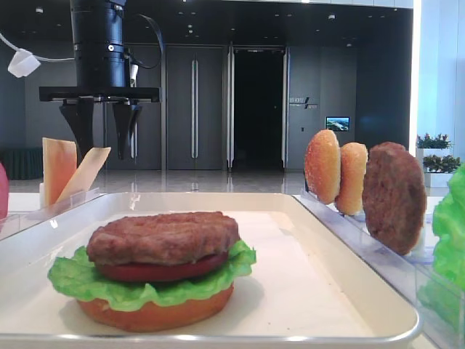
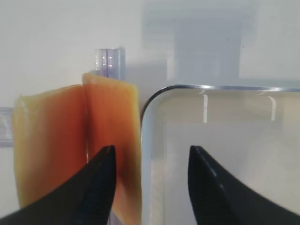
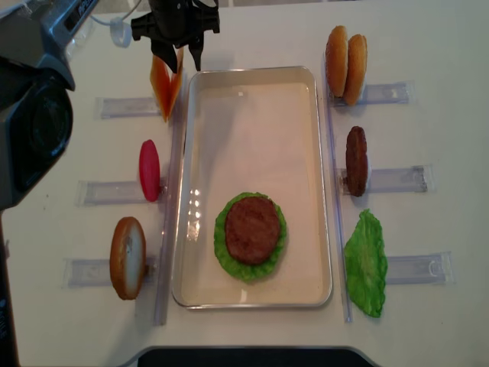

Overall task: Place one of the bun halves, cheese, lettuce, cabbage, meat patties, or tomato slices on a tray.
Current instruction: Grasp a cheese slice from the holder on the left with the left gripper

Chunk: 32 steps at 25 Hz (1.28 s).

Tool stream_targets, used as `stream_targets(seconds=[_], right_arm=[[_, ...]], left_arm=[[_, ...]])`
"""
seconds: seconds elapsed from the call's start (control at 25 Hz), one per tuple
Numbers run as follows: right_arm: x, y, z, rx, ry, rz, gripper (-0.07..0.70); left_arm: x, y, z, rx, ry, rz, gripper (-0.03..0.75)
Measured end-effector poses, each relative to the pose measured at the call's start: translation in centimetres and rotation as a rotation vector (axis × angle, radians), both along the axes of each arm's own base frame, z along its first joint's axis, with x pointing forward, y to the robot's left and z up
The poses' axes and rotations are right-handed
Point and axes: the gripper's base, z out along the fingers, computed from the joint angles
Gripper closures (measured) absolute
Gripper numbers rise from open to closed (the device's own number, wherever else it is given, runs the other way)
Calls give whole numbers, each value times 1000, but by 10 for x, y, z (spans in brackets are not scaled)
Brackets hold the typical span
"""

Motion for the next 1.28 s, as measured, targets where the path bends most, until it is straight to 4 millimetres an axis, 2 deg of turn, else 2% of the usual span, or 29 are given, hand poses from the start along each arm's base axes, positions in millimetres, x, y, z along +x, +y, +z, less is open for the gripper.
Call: stream_targets(seconds=[0.56, 0.8, 1.08, 1.28], right_arm=[[0, 0, 0, 0, 0, 0, 233], [0, 0, 0, 0, 0, 0, 233], [0, 0, 0, 0, 0, 0, 233], [0, 0, 0, 0, 0, 0, 233]], left_arm=[[-2, 1, -8, 10, 24, -6, 344], [-2, 0, -8, 6, 25, -6, 442], [-2, 2, -8, -9, 33, 2, 497], [-2, 3, -9, -7, 36, -36, 599]])
